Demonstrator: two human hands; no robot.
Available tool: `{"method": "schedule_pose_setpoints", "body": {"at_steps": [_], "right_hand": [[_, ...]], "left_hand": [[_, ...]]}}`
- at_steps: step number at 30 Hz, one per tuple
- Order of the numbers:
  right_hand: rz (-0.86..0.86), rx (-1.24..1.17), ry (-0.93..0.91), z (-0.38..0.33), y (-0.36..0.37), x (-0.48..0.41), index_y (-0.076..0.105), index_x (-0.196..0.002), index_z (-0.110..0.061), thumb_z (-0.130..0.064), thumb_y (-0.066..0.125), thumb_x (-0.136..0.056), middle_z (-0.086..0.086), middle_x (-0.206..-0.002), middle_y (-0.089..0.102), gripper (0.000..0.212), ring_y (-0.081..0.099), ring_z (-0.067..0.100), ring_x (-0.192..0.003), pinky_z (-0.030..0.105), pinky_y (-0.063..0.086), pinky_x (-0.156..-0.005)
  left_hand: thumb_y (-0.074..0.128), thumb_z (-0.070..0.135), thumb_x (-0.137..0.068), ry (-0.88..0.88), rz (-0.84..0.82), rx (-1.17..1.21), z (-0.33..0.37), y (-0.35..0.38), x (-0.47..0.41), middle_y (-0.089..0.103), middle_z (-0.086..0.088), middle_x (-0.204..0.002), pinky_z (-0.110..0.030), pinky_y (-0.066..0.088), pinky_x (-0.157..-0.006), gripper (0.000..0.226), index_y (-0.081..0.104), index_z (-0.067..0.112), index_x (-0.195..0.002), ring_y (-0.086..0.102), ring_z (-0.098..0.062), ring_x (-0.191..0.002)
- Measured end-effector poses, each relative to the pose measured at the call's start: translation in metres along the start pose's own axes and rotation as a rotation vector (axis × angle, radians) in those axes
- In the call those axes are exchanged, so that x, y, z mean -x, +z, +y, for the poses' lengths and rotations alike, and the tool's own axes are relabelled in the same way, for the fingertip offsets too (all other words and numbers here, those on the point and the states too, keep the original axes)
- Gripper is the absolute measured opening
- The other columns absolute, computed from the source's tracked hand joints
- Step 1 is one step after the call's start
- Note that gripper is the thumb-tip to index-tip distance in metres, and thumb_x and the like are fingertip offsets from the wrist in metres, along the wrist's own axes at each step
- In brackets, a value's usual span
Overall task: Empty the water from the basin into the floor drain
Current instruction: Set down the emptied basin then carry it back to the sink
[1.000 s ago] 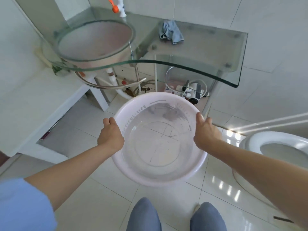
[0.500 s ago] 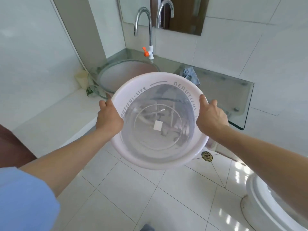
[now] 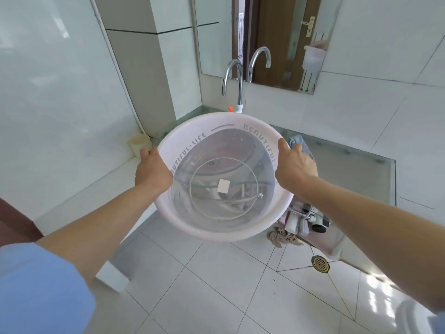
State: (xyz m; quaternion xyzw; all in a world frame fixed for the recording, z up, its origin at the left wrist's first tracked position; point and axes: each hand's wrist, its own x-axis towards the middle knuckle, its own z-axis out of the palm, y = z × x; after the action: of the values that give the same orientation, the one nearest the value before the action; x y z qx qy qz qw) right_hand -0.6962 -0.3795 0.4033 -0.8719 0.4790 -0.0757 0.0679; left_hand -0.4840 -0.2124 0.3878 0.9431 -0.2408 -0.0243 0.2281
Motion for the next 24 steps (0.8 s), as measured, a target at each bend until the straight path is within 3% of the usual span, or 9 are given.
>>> {"method": "schedule_pose_setpoints", "body": {"at_steps": [4, 9, 24], "right_hand": [[-0.014, 0.016, -0.034, -0.027, 0.007, -0.028, 0.03, -0.133, -0.008, -0.002, 0.048, -0.086, 0.021, -0.118, 0.045, 0.05, 0.059, 0.039, -0.091, 0.037, 0.038, -0.064], [-0.02, 0.005, -0.049, -0.054, 0.016, -0.073, 0.033, -0.13, -0.01, 0.001, 0.046, -0.086, 0.02, -0.115, 0.045, 0.047, 0.046, 0.033, -0.074, 0.036, 0.04, -0.061], [-0.082, -0.031, -0.028, -0.091, 0.08, -0.245, 0.031, -0.13, -0.01, 0.001, 0.044, -0.086, 0.018, -0.114, 0.044, 0.048, 0.046, 0.032, -0.071, 0.036, 0.04, -0.06]], "left_hand": [[0.054, -0.001, -0.082, -0.033, 0.014, 0.004, -0.009, -0.004, -0.035, 0.035, -0.017, -0.13, -0.044, 0.045, -0.082, 0.045, 0.042, 0.0, -0.126, 0.054, -0.043, -0.104], [0.057, -0.001, -0.08, -0.08, 0.04, 0.031, -0.013, -0.001, -0.08, 0.034, -0.017, -0.13, -0.045, 0.046, -0.083, 0.046, 0.042, 0.001, -0.124, 0.053, -0.043, -0.105], [0.056, -0.002, -0.082, -0.117, 0.058, 0.115, 0.006, 0.075, -0.239, 0.034, -0.016, -0.136, -0.043, 0.044, -0.092, 0.053, 0.038, 0.002, -0.131, 0.048, -0.04, -0.114]]}}
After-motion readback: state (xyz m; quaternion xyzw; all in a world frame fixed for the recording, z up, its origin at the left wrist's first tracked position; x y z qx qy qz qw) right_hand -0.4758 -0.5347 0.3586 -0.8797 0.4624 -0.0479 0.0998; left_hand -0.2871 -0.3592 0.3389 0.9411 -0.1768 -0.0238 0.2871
